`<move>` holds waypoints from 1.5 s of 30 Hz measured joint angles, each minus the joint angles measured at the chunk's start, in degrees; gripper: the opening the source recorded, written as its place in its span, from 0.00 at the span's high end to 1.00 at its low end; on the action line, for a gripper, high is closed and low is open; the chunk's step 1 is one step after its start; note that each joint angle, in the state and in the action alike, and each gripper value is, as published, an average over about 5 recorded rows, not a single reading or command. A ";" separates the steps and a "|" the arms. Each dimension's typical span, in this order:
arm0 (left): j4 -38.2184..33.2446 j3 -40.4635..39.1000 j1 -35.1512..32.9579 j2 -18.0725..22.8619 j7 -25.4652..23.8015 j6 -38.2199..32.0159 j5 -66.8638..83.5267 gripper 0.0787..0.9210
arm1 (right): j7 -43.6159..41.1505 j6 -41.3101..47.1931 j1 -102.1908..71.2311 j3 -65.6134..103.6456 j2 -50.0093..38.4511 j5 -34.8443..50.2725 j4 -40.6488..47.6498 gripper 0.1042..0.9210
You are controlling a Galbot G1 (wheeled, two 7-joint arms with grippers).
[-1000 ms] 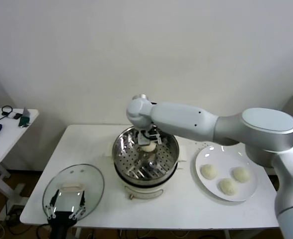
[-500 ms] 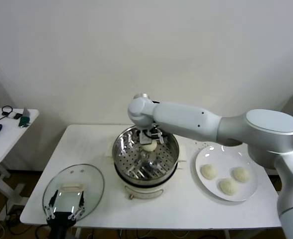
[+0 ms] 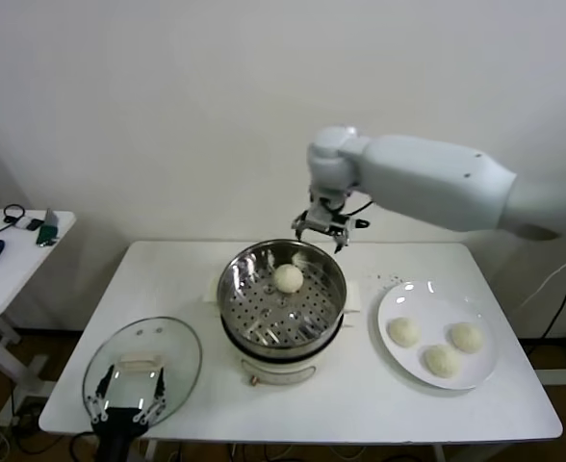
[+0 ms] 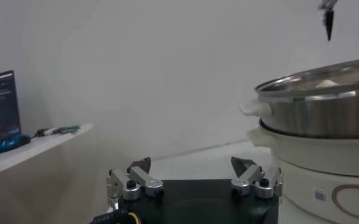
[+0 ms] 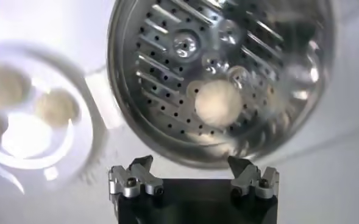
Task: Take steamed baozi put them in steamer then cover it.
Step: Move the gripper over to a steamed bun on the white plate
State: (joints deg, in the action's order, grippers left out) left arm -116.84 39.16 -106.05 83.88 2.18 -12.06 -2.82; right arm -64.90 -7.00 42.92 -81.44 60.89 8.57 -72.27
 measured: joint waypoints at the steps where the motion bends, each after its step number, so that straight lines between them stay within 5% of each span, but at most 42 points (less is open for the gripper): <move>1: -0.06 -0.02 -0.01 -0.05 0.00 0.00 0.00 0.12 | 0.59 1.79 0.44 -0.83 -1.30 2.13 -0.22 0.12; 13: -0.45 0.08 -0.92 -0.09 0.12 -0.35 -0.22 0.12 | 4.90 16.19 -2.00 -5.43 -15.81 15.58 -1.04 0.12; 45: 0.34 0.70 -1.64 0.62 0.95 -0.17 -0.10 0.12 | 8.22 22.94 -26.34 4.50 -18.08 10.21 6.34 0.12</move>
State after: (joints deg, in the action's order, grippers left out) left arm -116.50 39.85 -107.69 84.50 3.13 -12.24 -2.92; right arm -56.68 15.94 16.58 -76.94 42.82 18.78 -65.93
